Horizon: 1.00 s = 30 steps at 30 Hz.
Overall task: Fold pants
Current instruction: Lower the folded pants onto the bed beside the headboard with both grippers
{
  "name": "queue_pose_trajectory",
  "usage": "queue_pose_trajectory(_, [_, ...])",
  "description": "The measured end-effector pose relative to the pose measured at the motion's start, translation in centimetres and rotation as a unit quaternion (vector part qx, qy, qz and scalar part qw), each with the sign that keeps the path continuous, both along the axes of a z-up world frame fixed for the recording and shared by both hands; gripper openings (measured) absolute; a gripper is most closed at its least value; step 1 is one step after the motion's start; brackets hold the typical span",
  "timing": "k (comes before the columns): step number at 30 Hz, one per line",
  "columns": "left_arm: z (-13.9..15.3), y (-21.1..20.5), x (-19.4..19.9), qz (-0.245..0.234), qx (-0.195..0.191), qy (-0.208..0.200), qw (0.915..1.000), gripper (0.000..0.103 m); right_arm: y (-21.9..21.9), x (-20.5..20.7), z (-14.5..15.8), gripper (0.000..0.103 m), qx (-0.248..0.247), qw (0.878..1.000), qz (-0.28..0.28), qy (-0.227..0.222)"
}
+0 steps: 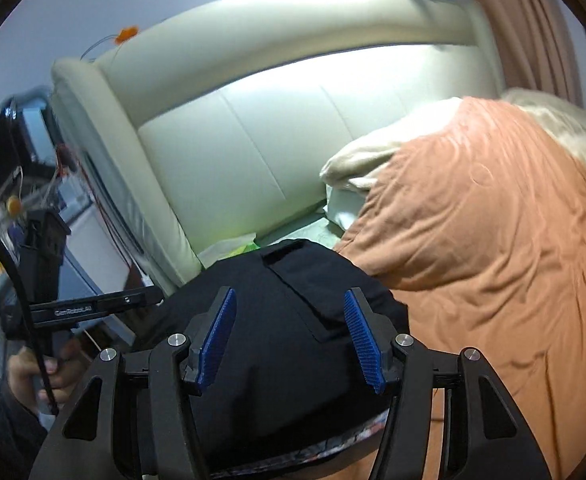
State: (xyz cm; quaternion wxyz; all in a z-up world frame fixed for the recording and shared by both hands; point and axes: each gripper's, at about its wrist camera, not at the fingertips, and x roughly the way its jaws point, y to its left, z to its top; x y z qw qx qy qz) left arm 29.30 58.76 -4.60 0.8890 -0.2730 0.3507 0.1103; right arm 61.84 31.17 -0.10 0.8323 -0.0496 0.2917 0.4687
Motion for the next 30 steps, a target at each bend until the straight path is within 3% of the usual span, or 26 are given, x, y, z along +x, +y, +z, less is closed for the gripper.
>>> queue_pose_trajectory(7, [-1.7,-1.0,1.3,-0.012,-0.006,0.010,0.9999,0.027,4.0,1.1,-1.0,0.040,-0.040,0.998,0.043,-0.034])
queue_pose_trajectory(10, [-3.1,-1.7,2.3,-0.028,-0.015,0.028,0.9991,0.027,5.6,1.8,-2.7,0.027,-0.070,0.994,0.065,-0.044])
queue_pose_trajectory(18, [-5.8,-3.1,2.9,-0.049,-0.016,0.059,0.9969,0.026,5.5,4.1,-8.0,0.026,-0.115,0.990,0.073,-0.023])
queue_pose_trajectory(30, [-3.3,-7.9,-0.3,-0.062,0.026,0.035,0.9971,0.026,2.1,2.5,-8.1,0.026,-0.113,0.992,0.060,-0.016])
